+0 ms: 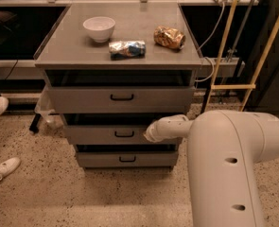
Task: Open middle drawer
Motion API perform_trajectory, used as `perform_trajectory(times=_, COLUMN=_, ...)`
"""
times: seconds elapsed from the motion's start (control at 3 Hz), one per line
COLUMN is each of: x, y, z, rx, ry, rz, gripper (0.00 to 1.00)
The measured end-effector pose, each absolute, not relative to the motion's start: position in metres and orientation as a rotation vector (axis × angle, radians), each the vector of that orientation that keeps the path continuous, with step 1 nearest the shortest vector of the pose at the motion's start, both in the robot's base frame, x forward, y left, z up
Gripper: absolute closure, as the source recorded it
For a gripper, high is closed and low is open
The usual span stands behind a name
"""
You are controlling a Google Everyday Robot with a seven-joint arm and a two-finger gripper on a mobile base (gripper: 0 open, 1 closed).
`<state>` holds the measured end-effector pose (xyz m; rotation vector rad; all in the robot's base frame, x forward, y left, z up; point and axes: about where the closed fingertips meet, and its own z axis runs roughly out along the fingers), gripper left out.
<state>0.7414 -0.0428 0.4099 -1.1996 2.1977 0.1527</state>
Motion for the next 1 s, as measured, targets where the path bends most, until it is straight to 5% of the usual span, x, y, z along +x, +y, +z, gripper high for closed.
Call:
perform_trajectory(times=0.33, x=0.7424, y=-0.0430, z=0.4180, rx=-1.200, ry=2.198, rz=0.153, gripper=1.00)
perform_trajectory(times=1.0, x=0.7402, y=-0.0448, z=0.4221, rx=-1.205, ry=2.199, rz=0.162, gripper=1.00)
